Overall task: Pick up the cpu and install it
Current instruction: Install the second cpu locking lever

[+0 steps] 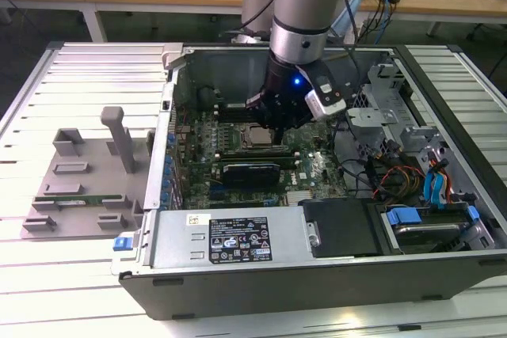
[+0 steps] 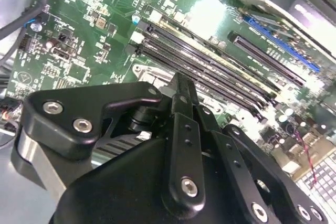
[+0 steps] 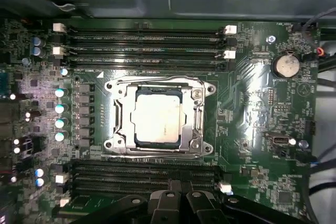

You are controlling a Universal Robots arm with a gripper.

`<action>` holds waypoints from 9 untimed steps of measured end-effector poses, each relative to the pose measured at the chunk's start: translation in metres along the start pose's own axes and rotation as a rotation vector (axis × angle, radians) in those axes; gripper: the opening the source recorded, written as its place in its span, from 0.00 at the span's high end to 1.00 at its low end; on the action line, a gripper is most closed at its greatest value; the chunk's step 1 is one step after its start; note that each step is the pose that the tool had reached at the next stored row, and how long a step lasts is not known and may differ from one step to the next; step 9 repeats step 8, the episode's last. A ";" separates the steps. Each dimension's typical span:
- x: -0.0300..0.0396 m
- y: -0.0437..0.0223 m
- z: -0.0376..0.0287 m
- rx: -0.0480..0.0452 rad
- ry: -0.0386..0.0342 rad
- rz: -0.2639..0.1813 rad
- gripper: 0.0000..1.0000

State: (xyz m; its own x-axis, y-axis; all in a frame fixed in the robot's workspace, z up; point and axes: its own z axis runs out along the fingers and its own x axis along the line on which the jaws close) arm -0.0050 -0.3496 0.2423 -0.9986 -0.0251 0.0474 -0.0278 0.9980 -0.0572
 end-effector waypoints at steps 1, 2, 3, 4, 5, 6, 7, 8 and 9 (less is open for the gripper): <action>0.0001 0.0046 -0.0059 0.0000 -0.0001 0.000 0.89; 0.0001 0.0082 -0.0070 0.0001 -0.0001 0.000 0.89; 0.0001 0.0155 -0.0082 -0.0001 -0.0001 0.000 0.89; 0.0003 0.0184 -0.0093 -0.0001 -0.0001 0.000 0.89; 0.0006 0.0203 -0.0136 0.0000 0.0000 0.000 0.89; 0.0008 0.0206 -0.0187 0.0000 -0.0001 0.000 0.89; 0.0009 0.0205 -0.0208 0.0001 -0.0001 0.000 0.89; 0.0010 0.0205 -0.0221 -0.0001 -0.0001 0.000 0.89; 0.0010 0.0205 -0.0221 -0.0001 -0.0001 0.000 0.89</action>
